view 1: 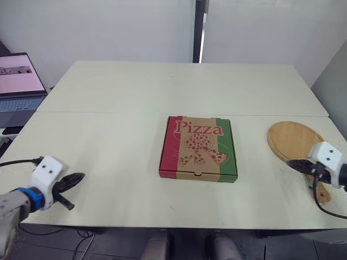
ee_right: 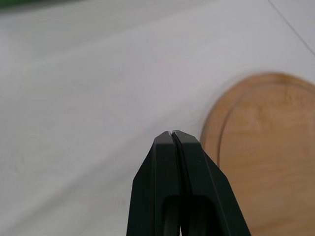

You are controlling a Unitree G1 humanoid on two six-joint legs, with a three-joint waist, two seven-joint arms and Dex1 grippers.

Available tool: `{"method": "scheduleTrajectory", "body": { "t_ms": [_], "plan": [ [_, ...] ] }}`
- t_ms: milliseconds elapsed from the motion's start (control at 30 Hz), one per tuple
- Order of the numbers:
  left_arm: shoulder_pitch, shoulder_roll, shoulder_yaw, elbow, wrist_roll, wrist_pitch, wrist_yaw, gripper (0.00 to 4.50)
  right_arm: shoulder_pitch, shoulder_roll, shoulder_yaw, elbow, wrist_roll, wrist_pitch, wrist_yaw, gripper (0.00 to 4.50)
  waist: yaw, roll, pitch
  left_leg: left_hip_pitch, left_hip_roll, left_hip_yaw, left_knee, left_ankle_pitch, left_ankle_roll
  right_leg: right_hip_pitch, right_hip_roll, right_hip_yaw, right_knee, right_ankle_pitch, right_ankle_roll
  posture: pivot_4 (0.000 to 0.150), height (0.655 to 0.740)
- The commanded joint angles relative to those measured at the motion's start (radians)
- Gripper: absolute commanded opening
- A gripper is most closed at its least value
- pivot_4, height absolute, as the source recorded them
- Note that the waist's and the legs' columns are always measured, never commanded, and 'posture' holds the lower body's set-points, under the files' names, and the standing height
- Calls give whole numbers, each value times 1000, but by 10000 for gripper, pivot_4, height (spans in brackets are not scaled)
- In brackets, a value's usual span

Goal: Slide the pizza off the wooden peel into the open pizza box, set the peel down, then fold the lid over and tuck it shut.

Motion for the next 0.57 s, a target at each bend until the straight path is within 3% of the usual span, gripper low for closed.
{"method": "scheduleTrajectory", "body": {
  "t_ms": [33,567],
  "plan": [
    [17,-9,52,-40,-22,-8,13,0,2,-47,-52,76,1,-44,25,508,0,0,0,0,0,0,0,0,0,0,0,0,0,0,0,1500,7281],
    [-70,24,-30,-3,-34,-5,-15,0,85,-98,-71,171,-10,-101,51,508,-2,1,0,0,1,1,0,0,0,0,0,0,0,0,0,1500,7281]
  ]
}}
